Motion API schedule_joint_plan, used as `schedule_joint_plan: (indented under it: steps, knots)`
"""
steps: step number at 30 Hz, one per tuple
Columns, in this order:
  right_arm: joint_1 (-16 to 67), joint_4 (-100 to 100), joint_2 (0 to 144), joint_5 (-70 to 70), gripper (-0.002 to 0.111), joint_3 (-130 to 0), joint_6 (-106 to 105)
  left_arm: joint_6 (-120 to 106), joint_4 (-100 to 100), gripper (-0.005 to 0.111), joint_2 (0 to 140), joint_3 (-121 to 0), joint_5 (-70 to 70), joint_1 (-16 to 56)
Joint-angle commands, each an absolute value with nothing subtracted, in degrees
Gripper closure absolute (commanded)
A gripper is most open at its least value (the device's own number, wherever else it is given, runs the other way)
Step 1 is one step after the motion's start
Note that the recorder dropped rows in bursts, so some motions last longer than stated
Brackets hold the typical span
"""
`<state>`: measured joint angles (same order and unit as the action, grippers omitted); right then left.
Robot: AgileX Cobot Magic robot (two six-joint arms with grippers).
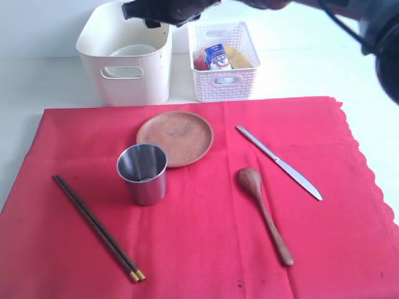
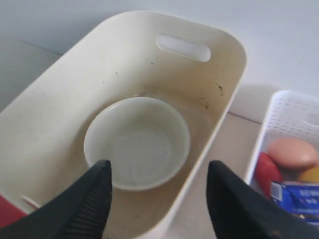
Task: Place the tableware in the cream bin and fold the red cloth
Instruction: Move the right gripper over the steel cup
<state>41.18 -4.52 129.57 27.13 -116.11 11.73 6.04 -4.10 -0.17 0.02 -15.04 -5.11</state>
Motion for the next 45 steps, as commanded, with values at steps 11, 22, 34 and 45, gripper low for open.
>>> schedule_joint_plan:
  steps: [11,22,34,45]
  knots:
    - [40.9,-15.7,120.8,70.0,0.063,-116.4,5.3,6.2,-3.9,0.105,0.0,0.0,-14.8,-5.3]
    - [40.9,-7.9,116.2,68.8,0.077,-108.7,1.5,6.2,-3.9,0.105,0.0,0.0,-14.8,-5.3]
    - [40.9,11.3,105.7,51.9,0.099,-83.3,-15.4,6.2,-3.9,0.105,0.0,0.0,-14.8,-5.3]
    - [41.0,24.0,105.9,44.1,0.107,-79.8,-25.8,6.2,-3.9,0.105,0.0,0.0,-14.8,-5.3]
